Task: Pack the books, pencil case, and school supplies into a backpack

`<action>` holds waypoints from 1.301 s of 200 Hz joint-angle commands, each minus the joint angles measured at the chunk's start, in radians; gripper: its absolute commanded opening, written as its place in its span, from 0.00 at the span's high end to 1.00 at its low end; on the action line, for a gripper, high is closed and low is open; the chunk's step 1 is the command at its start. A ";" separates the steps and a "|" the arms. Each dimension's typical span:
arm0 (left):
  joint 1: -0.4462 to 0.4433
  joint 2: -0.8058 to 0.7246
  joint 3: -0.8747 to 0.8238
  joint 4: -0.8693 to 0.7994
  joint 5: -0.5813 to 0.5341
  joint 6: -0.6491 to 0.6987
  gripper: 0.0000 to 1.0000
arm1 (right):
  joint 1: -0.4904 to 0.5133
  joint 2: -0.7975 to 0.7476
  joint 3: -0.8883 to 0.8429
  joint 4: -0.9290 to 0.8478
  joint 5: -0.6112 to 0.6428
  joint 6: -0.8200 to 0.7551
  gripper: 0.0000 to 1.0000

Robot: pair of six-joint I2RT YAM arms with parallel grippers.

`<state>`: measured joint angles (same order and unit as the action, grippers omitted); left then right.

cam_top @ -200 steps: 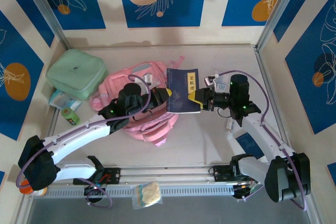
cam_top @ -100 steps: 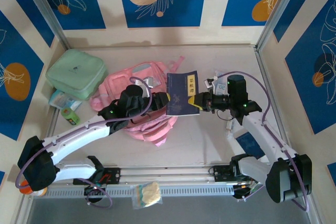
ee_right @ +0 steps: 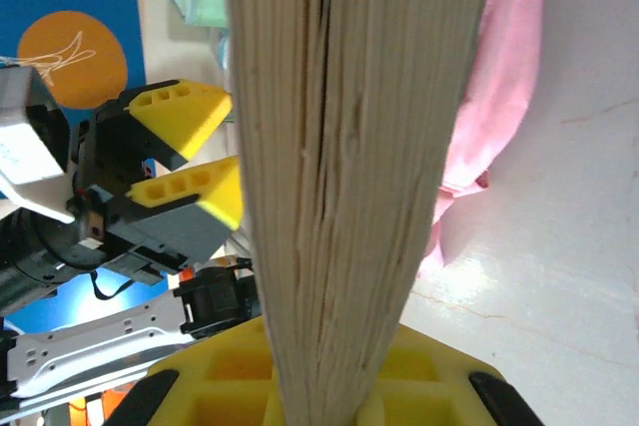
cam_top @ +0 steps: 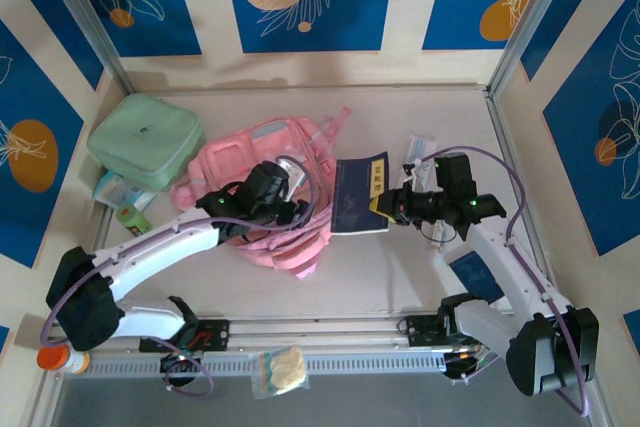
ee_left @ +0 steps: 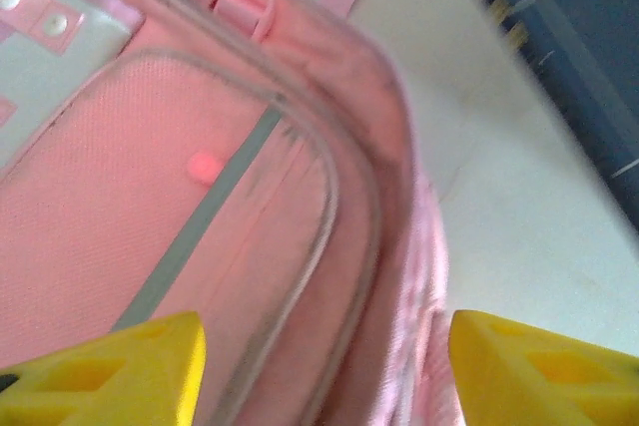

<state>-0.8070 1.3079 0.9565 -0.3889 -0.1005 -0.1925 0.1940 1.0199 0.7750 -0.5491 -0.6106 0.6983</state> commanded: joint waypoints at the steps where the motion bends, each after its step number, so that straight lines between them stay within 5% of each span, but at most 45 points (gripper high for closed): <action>1: 0.007 0.047 0.031 -0.068 -0.098 0.203 0.33 | -0.009 -0.027 -0.002 -0.038 0.015 -0.026 1.00; 38: 0.007 0.175 0.080 -0.066 -0.197 0.301 0.33 | -0.012 -0.027 -0.024 -0.020 0.020 -0.016 1.00; 82: 0.007 0.267 0.123 -0.046 -0.133 0.331 0.34 | -0.017 -0.024 -0.028 -0.016 0.018 -0.016 1.00; 112: 0.013 0.283 0.143 -0.010 -0.247 0.321 0.49 | -0.019 -0.021 -0.033 -0.005 0.010 -0.014 1.00; 140: 0.041 0.292 0.163 -0.017 -0.194 0.327 0.72 | -0.026 -0.021 -0.036 -0.007 0.005 -0.015 1.00; 196: 0.045 0.290 0.196 -0.059 -0.162 0.337 0.96 | -0.036 -0.027 -0.027 -0.009 -0.013 -0.015 1.00; 260: 0.046 0.170 0.327 -0.122 -0.299 0.356 1.00 | -0.037 -0.042 0.006 -0.122 0.003 -0.024 1.00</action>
<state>-0.7799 1.5707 1.1923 -0.5106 -0.3099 0.1493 0.1566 1.0096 0.7441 -0.5972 -0.5865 0.6872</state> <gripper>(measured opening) 0.052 0.115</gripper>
